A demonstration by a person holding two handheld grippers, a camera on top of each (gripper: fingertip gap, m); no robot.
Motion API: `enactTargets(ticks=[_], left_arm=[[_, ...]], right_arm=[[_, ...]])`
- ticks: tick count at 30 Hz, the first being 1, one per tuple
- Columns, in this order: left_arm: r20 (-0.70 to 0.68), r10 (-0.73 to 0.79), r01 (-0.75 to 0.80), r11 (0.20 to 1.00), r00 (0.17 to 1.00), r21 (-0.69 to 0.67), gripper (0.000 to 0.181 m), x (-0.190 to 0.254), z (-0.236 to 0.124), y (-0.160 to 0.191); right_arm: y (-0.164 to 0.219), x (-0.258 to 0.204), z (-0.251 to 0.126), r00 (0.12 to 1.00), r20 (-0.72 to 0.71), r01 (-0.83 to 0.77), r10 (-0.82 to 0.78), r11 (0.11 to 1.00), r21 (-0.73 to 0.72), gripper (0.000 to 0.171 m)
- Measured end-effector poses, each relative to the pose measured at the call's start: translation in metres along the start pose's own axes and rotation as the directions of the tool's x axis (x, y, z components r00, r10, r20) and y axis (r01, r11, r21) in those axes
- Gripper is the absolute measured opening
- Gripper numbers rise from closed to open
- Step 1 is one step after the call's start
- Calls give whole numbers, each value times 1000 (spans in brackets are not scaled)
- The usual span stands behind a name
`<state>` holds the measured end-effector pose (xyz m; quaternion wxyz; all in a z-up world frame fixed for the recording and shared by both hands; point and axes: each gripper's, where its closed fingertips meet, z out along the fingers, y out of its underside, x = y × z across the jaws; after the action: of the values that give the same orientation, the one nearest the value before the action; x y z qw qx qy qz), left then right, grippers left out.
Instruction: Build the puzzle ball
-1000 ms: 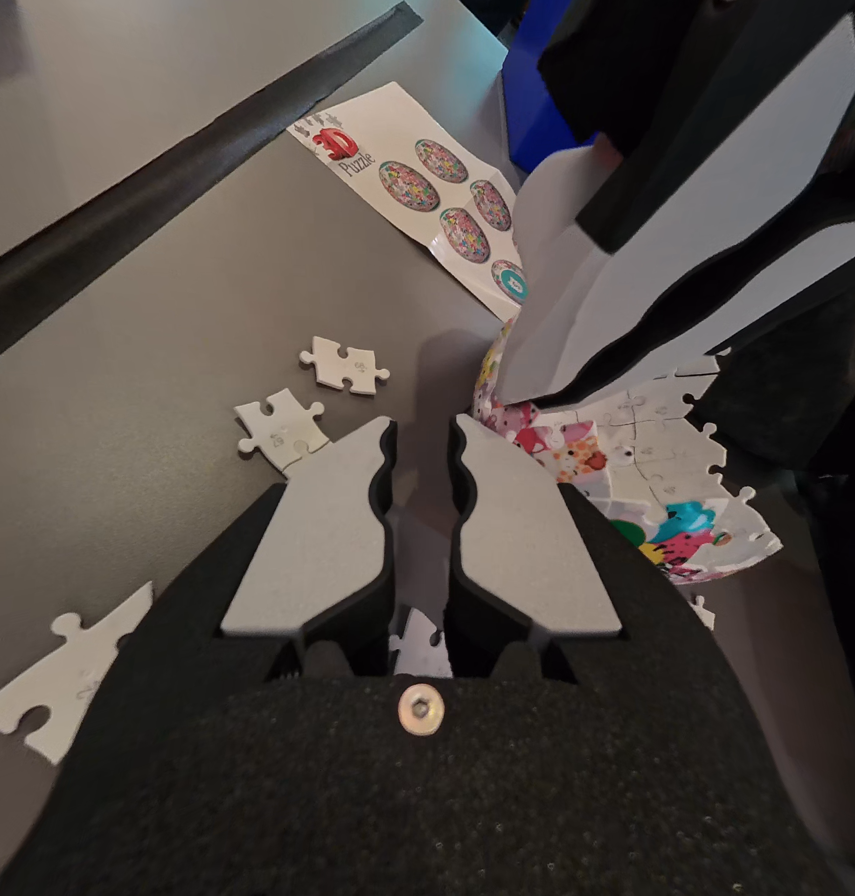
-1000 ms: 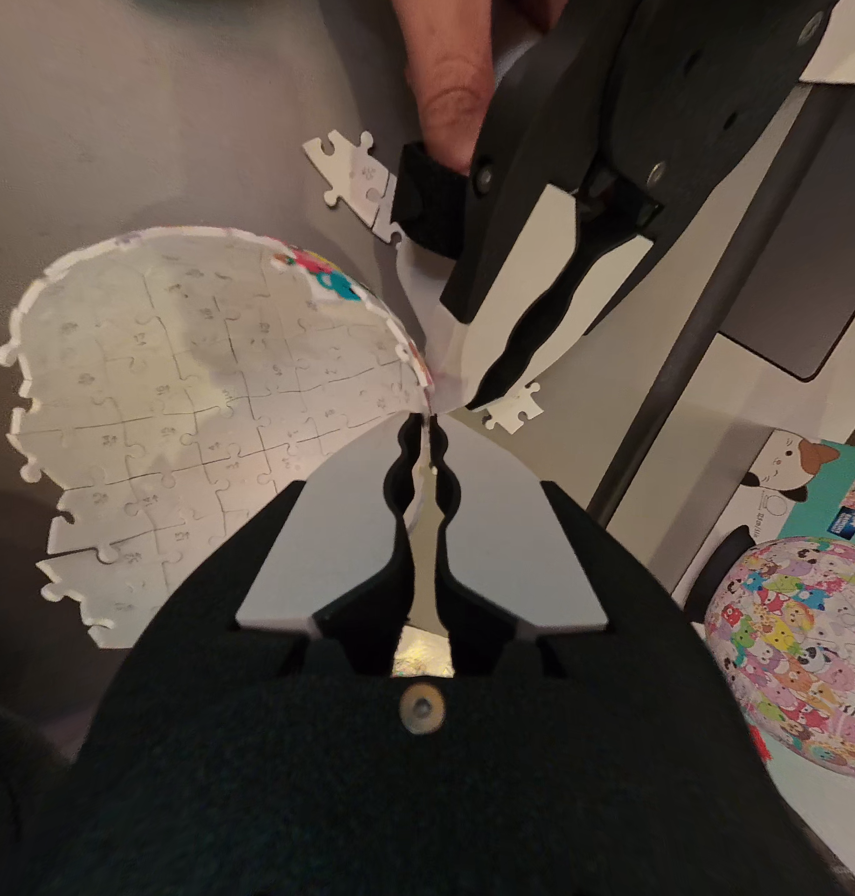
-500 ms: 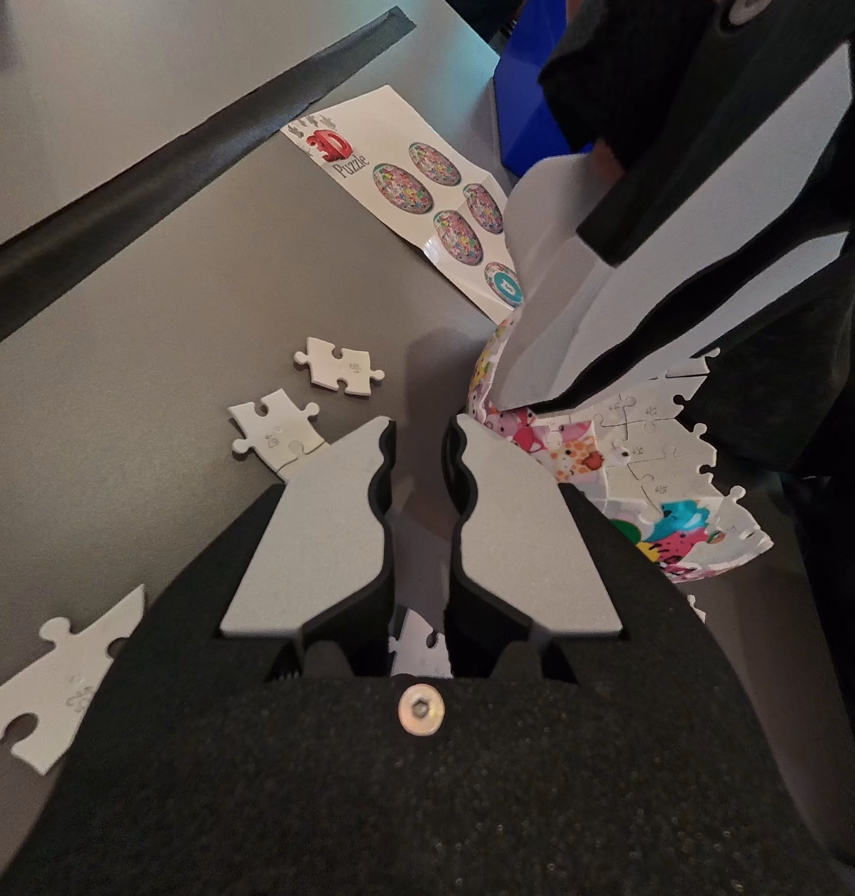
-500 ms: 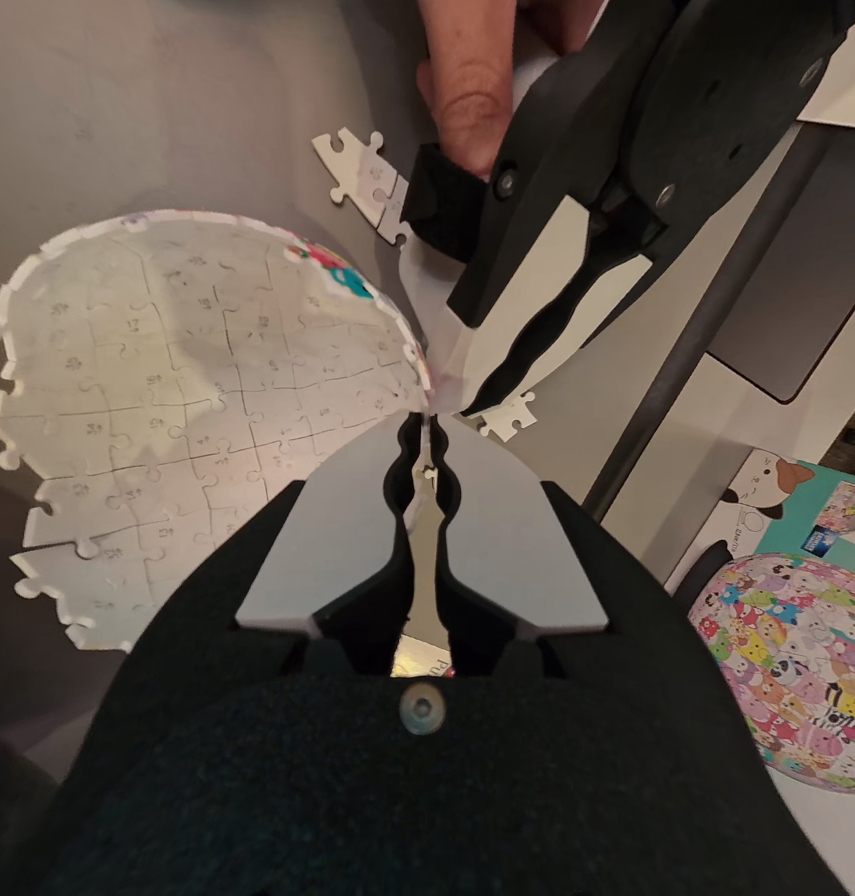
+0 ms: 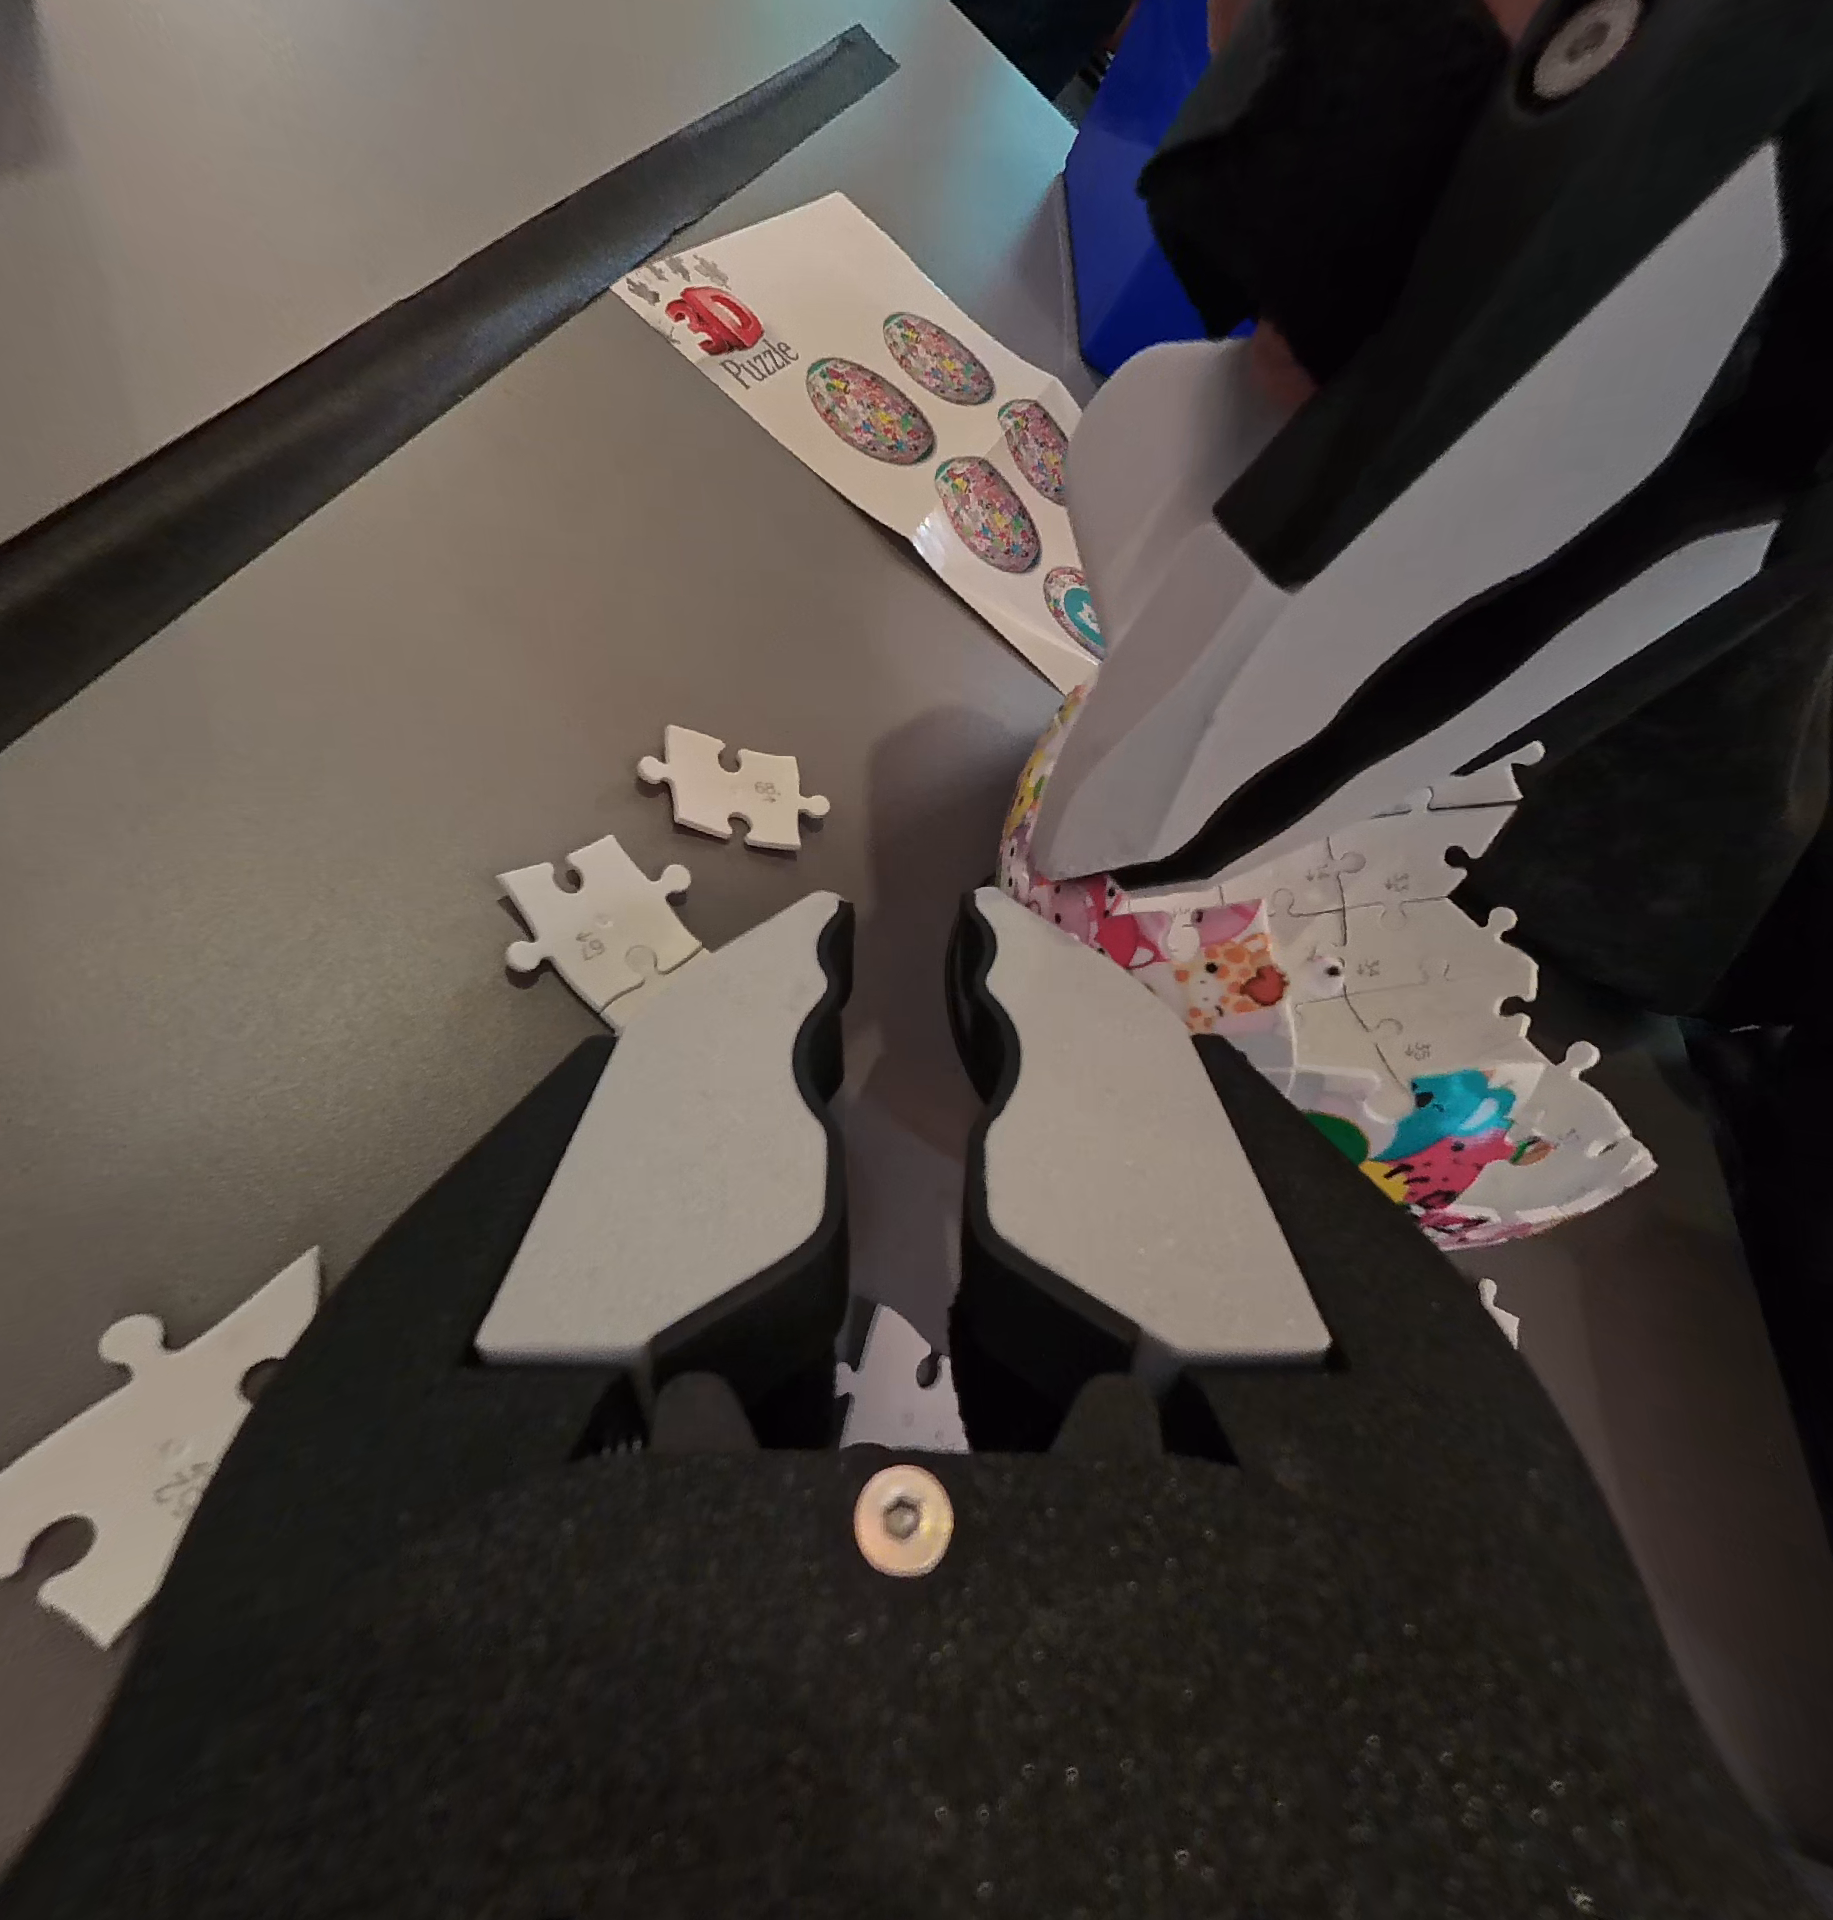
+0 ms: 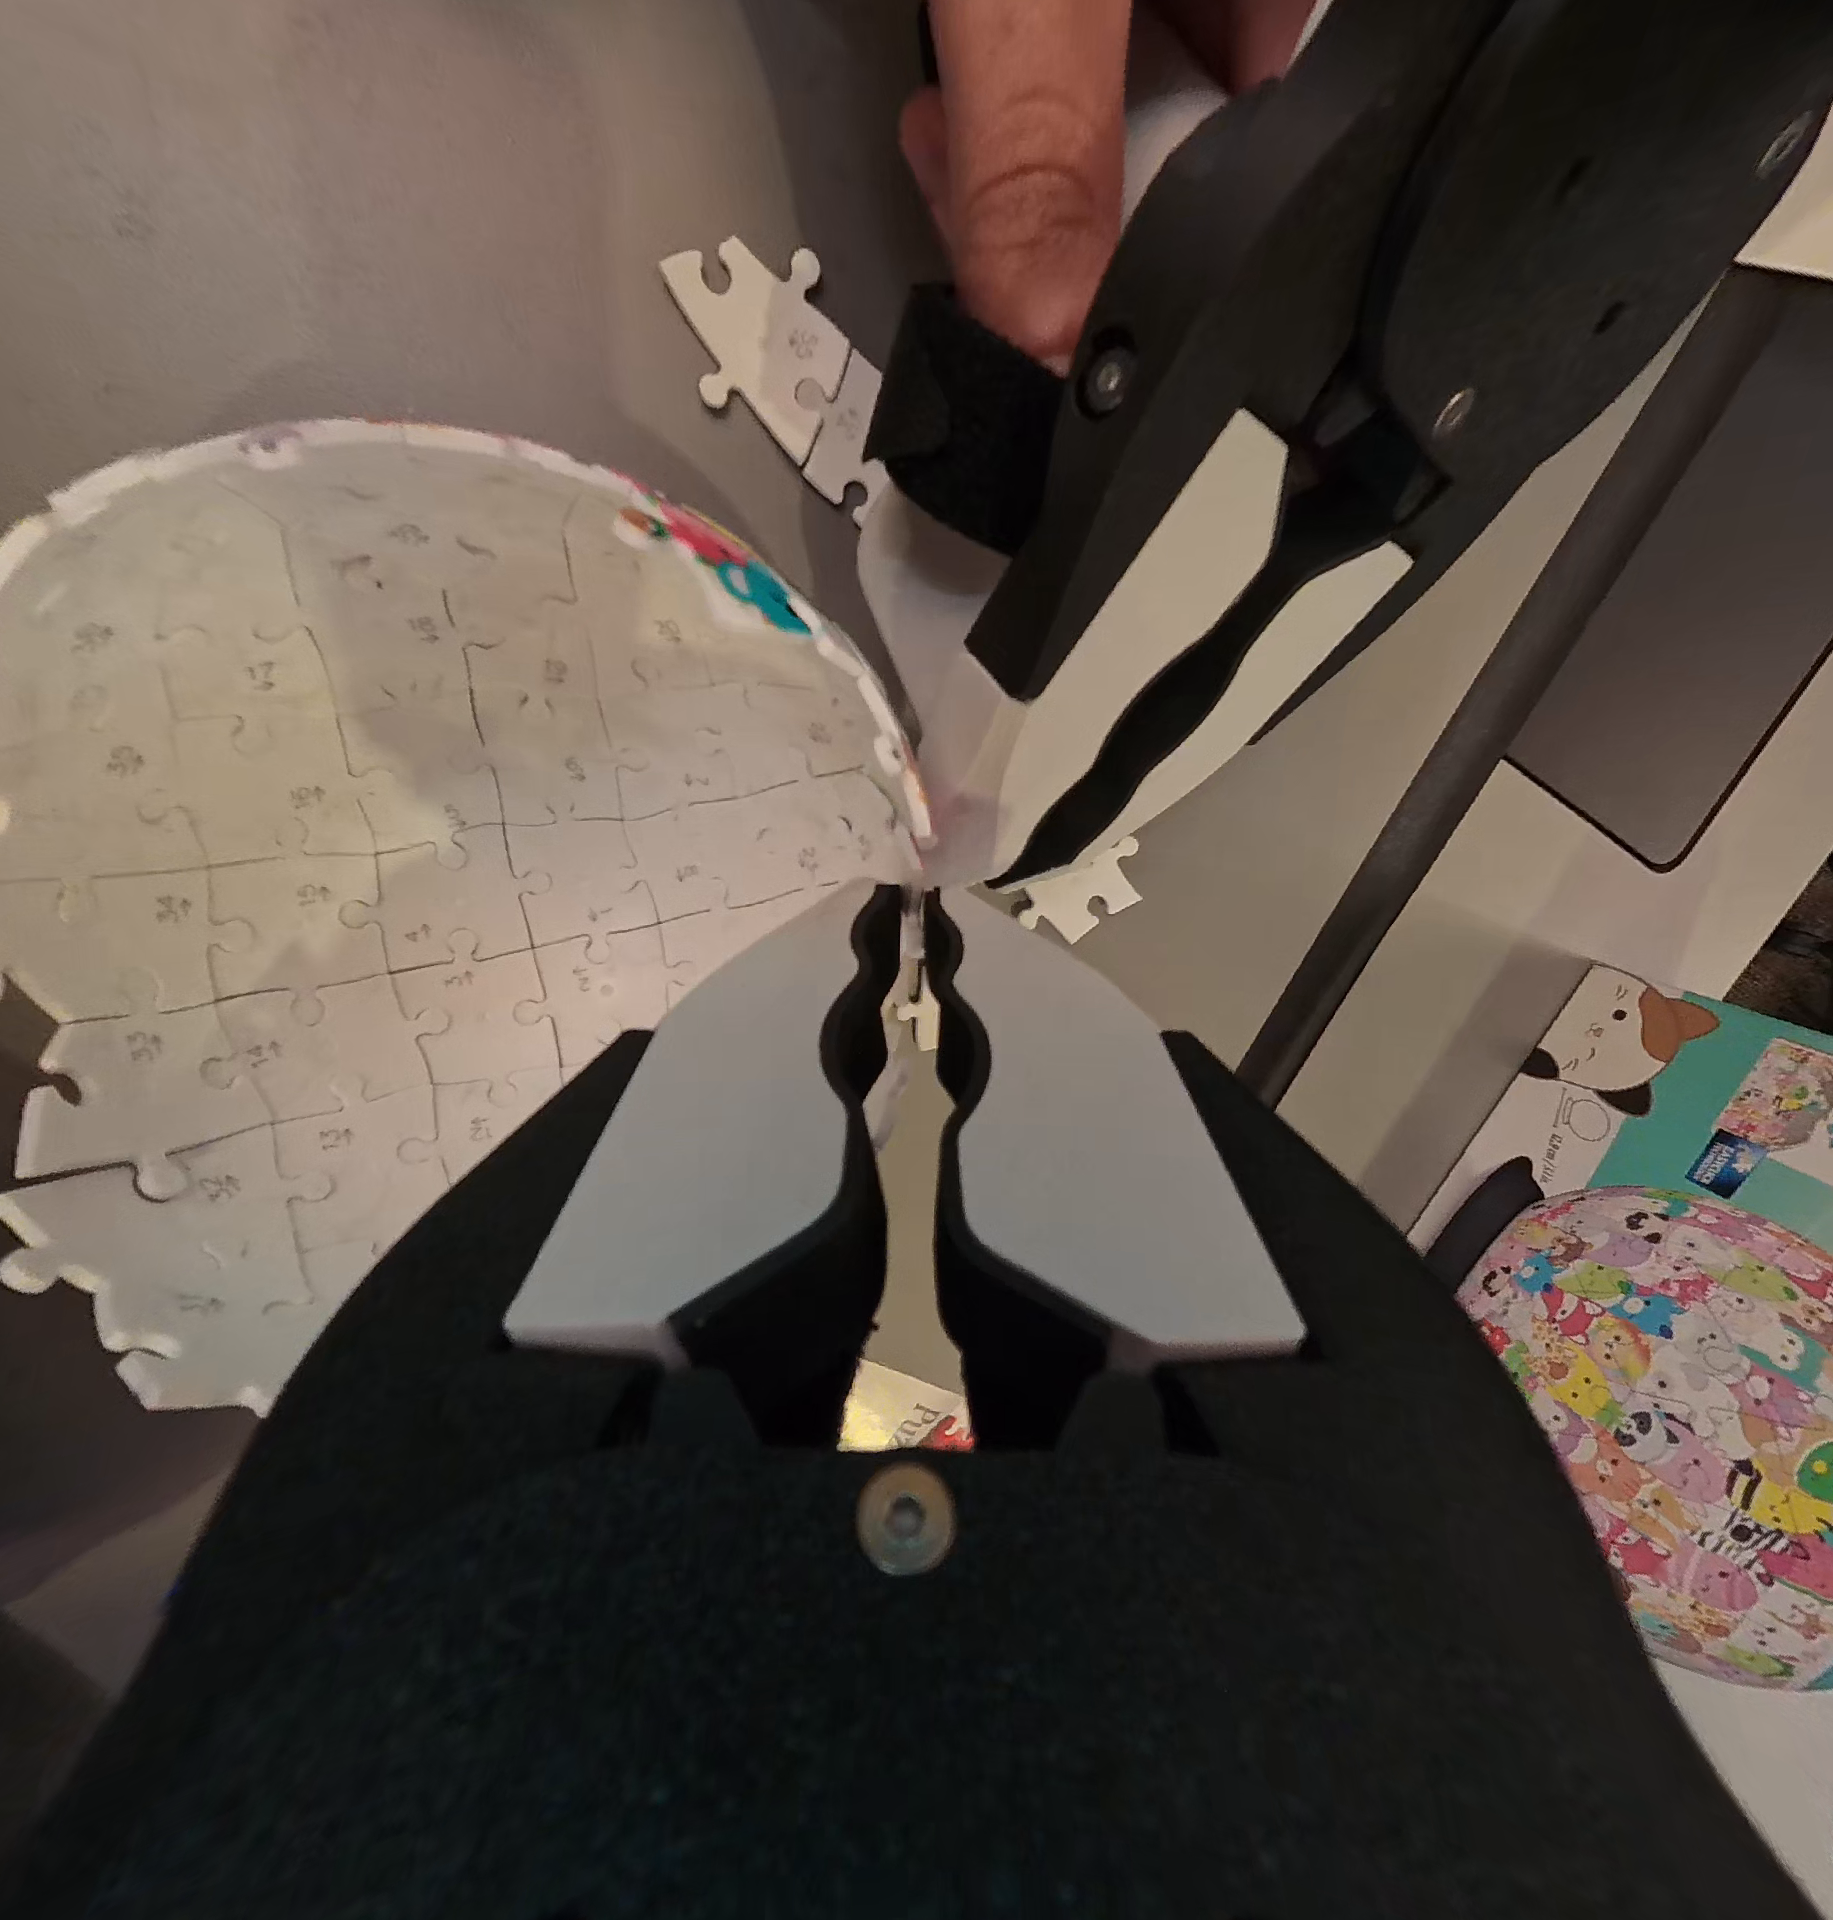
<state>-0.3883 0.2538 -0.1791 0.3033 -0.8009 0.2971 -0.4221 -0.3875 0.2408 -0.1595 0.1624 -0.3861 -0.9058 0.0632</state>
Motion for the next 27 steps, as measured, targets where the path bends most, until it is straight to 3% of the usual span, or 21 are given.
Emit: enactTargets(ticks=[27], left_arm=[[-69,-13,16,999,998,48,18,7,-27,-5]], right_arm=[[-4,9,2,999,-43,31,-31,1000,-1,4]])
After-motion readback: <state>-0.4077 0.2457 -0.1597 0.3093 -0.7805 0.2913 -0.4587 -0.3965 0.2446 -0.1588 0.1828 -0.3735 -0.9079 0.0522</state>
